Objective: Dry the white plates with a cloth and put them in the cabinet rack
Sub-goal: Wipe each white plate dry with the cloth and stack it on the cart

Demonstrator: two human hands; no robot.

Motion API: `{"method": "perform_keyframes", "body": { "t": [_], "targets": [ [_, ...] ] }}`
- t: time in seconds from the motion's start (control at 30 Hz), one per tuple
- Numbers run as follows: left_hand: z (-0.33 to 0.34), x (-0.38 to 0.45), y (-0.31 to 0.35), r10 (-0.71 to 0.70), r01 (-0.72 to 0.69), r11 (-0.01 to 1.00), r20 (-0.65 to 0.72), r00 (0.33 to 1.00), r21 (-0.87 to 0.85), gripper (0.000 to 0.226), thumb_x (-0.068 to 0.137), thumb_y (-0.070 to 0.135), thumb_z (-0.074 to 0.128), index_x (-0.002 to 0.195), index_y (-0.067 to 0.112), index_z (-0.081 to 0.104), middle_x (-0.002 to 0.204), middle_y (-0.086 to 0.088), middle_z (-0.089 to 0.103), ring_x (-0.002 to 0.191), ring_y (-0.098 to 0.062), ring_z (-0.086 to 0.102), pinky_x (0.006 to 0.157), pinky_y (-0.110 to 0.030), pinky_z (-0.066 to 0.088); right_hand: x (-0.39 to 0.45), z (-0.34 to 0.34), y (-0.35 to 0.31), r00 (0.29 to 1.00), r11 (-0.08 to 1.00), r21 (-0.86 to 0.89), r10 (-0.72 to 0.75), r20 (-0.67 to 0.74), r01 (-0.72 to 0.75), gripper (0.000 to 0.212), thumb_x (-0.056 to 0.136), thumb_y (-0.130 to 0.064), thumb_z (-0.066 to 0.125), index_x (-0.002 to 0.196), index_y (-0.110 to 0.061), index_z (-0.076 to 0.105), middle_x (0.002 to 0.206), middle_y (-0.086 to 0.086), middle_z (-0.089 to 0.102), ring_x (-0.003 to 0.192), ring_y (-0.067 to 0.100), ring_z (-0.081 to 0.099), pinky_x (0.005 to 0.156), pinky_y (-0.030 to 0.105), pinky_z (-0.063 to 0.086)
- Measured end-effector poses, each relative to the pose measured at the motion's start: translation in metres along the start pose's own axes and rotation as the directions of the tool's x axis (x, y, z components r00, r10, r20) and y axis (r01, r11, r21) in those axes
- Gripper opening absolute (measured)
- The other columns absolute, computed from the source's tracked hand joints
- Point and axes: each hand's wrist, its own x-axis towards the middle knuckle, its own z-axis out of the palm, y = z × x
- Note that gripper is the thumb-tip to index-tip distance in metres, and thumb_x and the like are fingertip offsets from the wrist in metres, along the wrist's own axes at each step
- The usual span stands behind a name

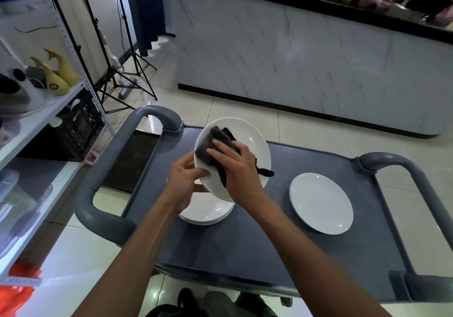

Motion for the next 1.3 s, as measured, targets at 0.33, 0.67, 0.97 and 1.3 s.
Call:
{"method": "perform_keyframes", "body": {
  "t": [0.33, 0.67, 0.97, 1.3],
  "targets": [
    [0.003, 0.003, 0.001, 0.002, -0.003, 0.999, 0.017, 1.0, 0.052, 0.054, 0.081, -0.006, 0.057, 0.119, 0.03, 0.07, 0.108, -0.011, 0.074, 0.098, -0.034, 0.071, 0.068, -0.051, 0.059, -0.002, -0.002, -0.001, 1.0, 0.999, -0.044, -0.011, -0.02, 0.01, 0.04, 0.09, -0.01, 0.066, 0.129, -0.02, 0.067, 0.143, 0.001, 0.056, 0.125, 0.036, 0.05, 0.099, 0.05, 0.04],
    [0.008, -0.003, 0.011, 0.017, -0.017, 1.0, -0.056, 0.998, 0.0, 0.053, 0.085, -0.009, 0.057, 0.111, 0.035, 0.073, 0.1, -0.002, 0.074, 0.09, -0.026, 0.068, 0.06, -0.041, 0.057, 0.031, -0.018, 0.029, 0.974, 0.975, -0.068, 0.202, -0.105, -0.21, 0.046, 0.099, -0.008, 0.05, 0.142, -0.025, 0.054, 0.152, -0.002, 0.046, 0.132, 0.028, 0.039, 0.106, 0.05, 0.037],
    [0.01, -0.002, 0.016, 0.025, -0.042, 0.997, -0.226, 0.974, -0.068, 0.047, 0.088, -0.01, 0.053, 0.119, 0.022, 0.068, 0.089, 0.005, 0.075, 0.089, -0.026, 0.065, 0.055, -0.037, 0.056, 0.002, -0.014, 0.042, 0.952, 0.945, -0.13, 0.29, -0.096, -0.301, 0.049, 0.095, -0.005, 0.053, 0.138, -0.027, 0.058, 0.15, -0.006, 0.048, 0.125, 0.027, 0.042, 0.096, 0.044, 0.036],
    [0.011, 0.008, 0.011, 0.044, -0.055, 0.998, -0.268, 0.962, -0.036, 0.029, 0.096, 0.003, 0.055, 0.111, 0.023, 0.07, 0.096, -0.002, 0.075, 0.086, -0.022, 0.069, 0.059, -0.039, 0.058, -0.041, 0.01, -0.003, 0.992, 0.99, -0.067, 0.125, -0.022, -0.126, 0.047, 0.092, -0.01, 0.053, 0.135, -0.025, 0.062, 0.148, -0.004, 0.051, 0.122, 0.032, 0.049, 0.1, 0.044, 0.04]
  ]
}}
